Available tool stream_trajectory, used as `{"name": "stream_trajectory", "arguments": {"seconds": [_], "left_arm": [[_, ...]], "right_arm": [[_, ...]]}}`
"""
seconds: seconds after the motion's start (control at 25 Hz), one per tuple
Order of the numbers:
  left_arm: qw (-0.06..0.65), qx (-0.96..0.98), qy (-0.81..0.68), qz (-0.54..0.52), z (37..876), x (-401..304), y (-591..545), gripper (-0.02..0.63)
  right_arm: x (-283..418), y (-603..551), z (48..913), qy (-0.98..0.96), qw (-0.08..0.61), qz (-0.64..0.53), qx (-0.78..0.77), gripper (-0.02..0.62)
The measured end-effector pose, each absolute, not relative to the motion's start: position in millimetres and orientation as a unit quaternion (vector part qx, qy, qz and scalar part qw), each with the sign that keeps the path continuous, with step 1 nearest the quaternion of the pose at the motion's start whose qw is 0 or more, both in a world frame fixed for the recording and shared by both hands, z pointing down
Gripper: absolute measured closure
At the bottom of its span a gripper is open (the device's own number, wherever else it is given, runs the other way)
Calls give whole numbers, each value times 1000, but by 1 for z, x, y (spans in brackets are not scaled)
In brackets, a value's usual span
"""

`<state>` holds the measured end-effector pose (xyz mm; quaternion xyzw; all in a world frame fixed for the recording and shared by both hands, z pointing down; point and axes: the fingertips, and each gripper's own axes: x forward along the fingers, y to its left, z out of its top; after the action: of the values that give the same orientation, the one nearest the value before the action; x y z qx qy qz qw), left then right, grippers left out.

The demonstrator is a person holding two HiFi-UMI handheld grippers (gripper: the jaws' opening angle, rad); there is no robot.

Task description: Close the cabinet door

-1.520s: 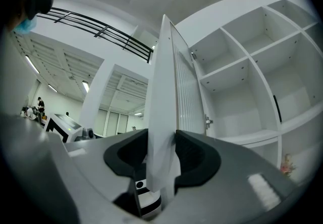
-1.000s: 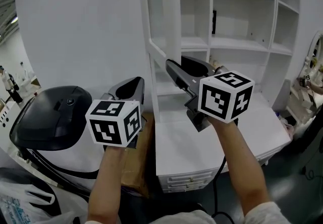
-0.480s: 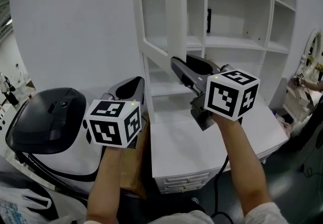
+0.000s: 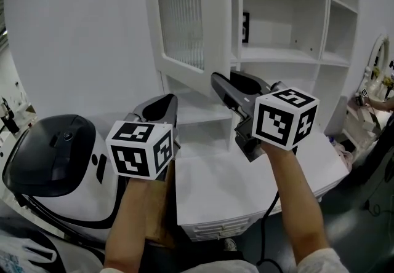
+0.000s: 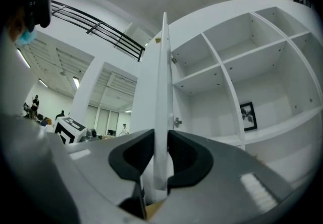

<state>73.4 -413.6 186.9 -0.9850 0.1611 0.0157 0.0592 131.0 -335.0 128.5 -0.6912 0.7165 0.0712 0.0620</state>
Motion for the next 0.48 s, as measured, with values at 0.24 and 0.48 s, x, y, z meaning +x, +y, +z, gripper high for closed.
{"name": "stream_trajectory", "arguments": {"seconds": [0.24, 0.48], "left_arm": [[57, -987, 148, 18, 183, 108, -408, 614], [57, -988, 146, 13, 181, 139, -410, 614]], "right_arm": [[159, -334, 129, 723, 62, 65, -685, 518], [192, -335, 127, 727, 69, 53, -681, 518]]}}
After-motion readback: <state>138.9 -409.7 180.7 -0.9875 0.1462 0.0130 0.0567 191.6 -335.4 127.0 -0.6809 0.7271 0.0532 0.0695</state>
